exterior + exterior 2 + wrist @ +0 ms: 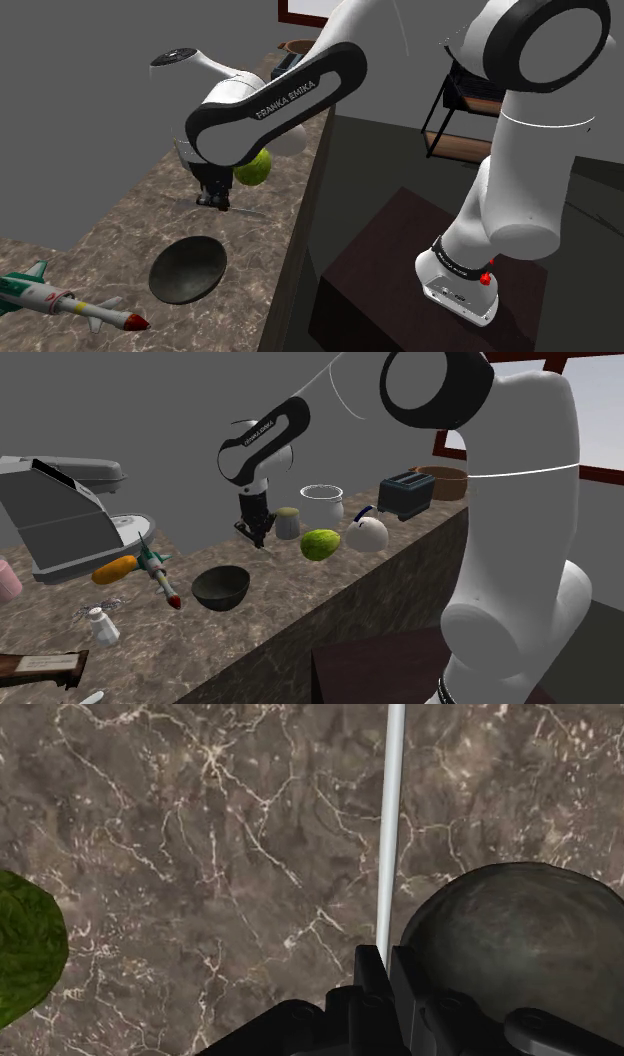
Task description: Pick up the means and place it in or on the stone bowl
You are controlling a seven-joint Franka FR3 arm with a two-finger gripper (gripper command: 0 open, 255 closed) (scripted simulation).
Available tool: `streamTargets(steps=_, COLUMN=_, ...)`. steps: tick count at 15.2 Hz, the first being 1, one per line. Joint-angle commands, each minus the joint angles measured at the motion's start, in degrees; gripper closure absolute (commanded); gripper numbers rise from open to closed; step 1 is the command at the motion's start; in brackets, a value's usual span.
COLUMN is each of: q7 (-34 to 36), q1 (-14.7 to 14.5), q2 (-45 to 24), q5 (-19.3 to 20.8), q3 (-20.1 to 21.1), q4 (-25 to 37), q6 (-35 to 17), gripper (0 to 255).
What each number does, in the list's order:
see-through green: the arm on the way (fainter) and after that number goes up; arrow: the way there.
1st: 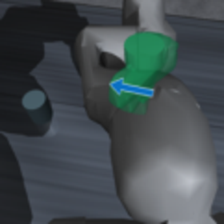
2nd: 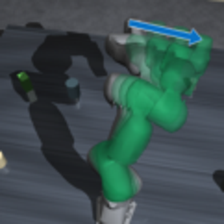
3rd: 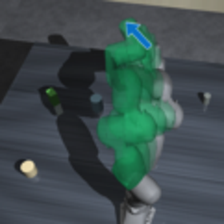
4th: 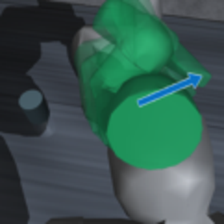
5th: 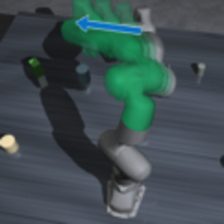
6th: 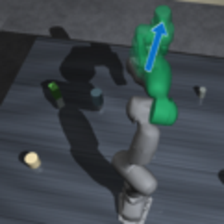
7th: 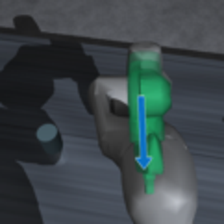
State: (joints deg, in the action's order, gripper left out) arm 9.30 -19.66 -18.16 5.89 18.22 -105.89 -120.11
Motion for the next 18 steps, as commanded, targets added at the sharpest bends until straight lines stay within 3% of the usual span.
streamTargets(steps=1, q7=2.68, q1=-1.95, q2=-2.15, q5=0.74, q3=0.58, q4=3.22, q6=1.24, gripper=255)
streamTargets(steps=8, q7=11.3, q1=-9.51, q2=-9.66, q5=3.21, q3=2.17, q4=15.57, q6=6.58, gripper=255)
streamTargets(steps=18, q7=12.0, q1=-9.86, q2=-12.85, q5=4.46, q3=1.41, q4=12.49, q6=0.46, gripper=255)
